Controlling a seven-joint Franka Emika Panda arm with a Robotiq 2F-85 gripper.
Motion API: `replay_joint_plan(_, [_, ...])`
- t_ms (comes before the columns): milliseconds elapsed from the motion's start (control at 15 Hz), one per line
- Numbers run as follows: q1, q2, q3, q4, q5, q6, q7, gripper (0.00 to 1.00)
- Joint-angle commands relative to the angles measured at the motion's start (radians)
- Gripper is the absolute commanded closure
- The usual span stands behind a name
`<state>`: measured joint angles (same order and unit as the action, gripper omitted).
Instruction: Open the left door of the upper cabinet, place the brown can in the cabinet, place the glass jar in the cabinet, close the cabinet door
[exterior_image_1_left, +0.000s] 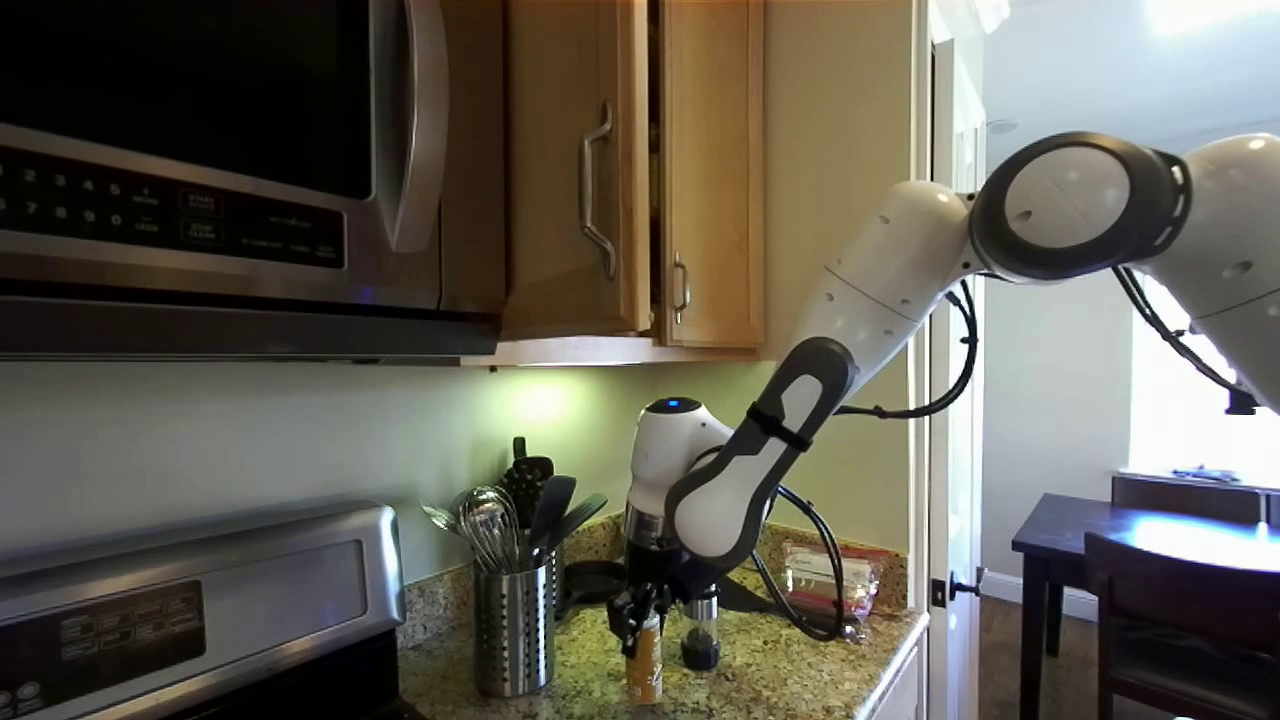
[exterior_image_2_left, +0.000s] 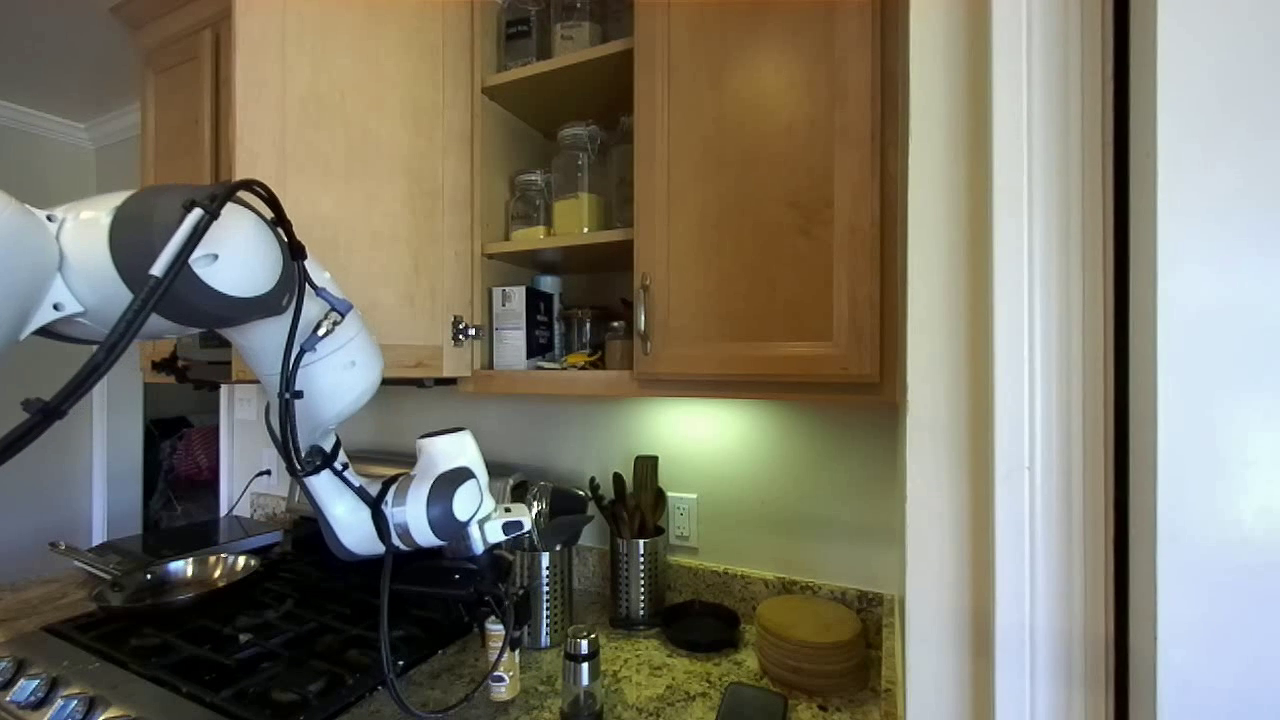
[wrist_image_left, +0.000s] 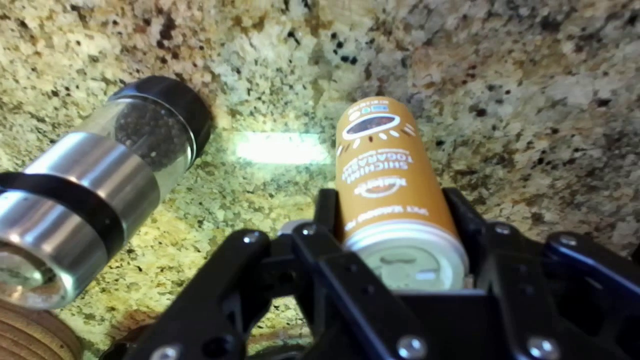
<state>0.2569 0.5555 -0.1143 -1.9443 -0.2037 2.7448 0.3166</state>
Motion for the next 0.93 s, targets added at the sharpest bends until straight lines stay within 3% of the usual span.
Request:
replay_joint_plan(0, [-0.033, -0.158, 0.033, -0.126, 0.031, -0.013, -0.048, 0.71])
replay_joint_plan(467, [-0.044, -0.336, 0.033, -0.183, 0.006, -0.055, -0.040, 0.71])
replay_joint_plan(867, [-0.080, -0.464, 0.051, -0.154, -0.017, -0.118, -0.062, 0.71])
